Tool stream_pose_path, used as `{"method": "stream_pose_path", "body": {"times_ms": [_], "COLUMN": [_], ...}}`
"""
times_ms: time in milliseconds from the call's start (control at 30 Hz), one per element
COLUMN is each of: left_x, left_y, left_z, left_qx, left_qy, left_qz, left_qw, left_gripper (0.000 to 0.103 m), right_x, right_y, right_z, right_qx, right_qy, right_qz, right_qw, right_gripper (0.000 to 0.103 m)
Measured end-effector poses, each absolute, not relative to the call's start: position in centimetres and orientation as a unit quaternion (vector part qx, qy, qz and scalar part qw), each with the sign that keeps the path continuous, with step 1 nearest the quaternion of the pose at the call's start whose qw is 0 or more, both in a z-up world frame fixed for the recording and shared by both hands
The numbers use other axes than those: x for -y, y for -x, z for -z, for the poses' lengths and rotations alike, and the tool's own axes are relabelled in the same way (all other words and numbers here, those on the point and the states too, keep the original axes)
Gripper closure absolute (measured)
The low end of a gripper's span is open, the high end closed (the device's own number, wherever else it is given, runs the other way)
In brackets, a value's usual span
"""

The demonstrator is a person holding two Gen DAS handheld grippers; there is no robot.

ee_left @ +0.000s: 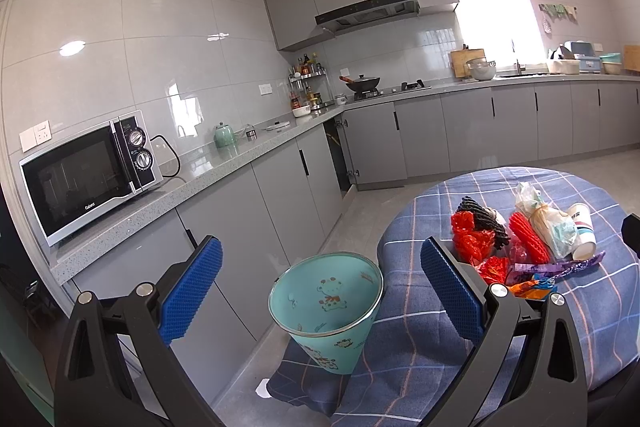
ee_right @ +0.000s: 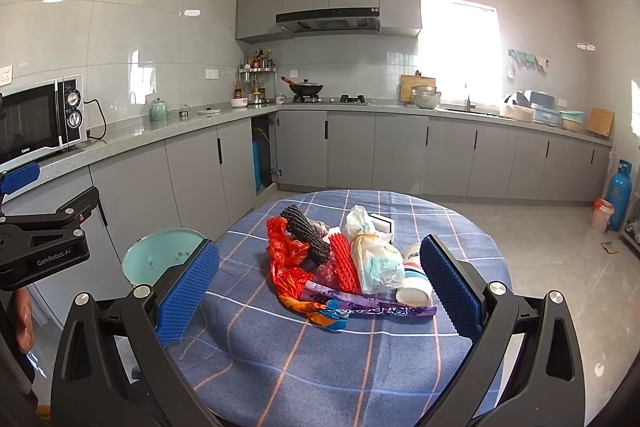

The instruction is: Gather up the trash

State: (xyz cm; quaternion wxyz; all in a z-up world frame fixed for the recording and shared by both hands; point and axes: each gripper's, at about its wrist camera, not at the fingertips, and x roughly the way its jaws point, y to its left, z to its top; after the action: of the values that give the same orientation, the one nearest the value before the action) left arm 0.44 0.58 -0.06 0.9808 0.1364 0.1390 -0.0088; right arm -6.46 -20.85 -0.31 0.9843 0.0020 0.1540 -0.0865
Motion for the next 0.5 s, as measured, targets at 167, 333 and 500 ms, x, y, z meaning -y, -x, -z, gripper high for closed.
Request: {"method": "stream_pose_path", "body": {"times_ms": [167, 333, 500], "left_x": [-0.57, -0.47, -0.55], "left_y": [-0.47, -0.54, -0.57], "left_z": [0.05, 0.05, -0.03], "left_qx": [-0.14, -0.139, -0.139], "left_qy": [-0.136, -0.136, -0.135], "left_qz": [0.009, 0.008, 0.008], "left_qw": [0.981, 0.981, 0.981], "left_gripper": [0.005, 0.005, 0.005], "right_x": [20.97, 20.91, 20.96], "right_y": [6.46, 6.64, 6.67], "right_z": [0.2, 0.04, 0.02], "right_qx": [-0.154, -0.152, -0.153], "right_qy": [-0.002, -0.002, -0.002], "right_qz": [0.087, 0.087, 0.086], "right_qw": [0.984, 0.985, 0.984], "right_gripper": [0.004, 0.004, 0.004]}}
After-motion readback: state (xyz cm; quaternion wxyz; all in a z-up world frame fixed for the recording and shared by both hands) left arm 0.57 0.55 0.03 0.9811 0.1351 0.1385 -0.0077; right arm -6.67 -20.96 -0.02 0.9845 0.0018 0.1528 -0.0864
